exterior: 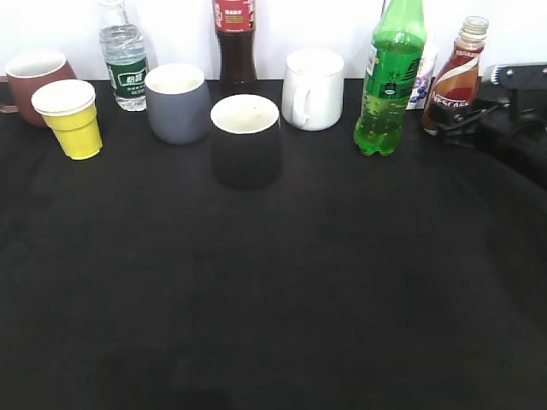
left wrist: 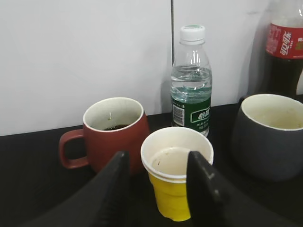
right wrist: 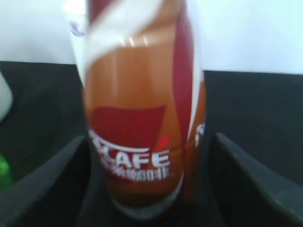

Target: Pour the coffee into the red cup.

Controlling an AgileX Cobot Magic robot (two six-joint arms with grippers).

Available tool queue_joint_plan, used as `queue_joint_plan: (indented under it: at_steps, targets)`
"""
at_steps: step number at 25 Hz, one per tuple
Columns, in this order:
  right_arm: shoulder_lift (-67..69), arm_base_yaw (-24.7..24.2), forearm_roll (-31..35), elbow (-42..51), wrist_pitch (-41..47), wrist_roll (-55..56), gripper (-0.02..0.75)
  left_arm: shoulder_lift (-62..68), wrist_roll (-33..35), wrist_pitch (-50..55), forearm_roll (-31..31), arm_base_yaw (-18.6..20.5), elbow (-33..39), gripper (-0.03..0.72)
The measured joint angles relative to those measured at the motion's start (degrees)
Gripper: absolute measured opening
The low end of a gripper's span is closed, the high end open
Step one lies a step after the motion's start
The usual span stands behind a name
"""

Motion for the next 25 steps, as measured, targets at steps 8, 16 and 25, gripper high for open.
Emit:
queue_joint_plan:
  at_steps: [8, 16, 25]
  targets:
    - [-20.1, 0.0, -4.3, 8.5, 11.8, 3.3, 0.586, -8.7, 0.0, 6.1, 0.0, 0.0, 0.0, 0.312]
    - [-39.5, 0.0, -47.1, 8.6, 31.6, 52.5, 0.389, -22.3, -2.3, 50.2, -6.9, -5.5, -6.8, 0.312]
    - [-43.4, 7.4, -68.1, 8.6, 55.2, 77.4, 0.385, -30.0, -2.3, 70.6, -10.7, -7.9, -12.7, 0.312]
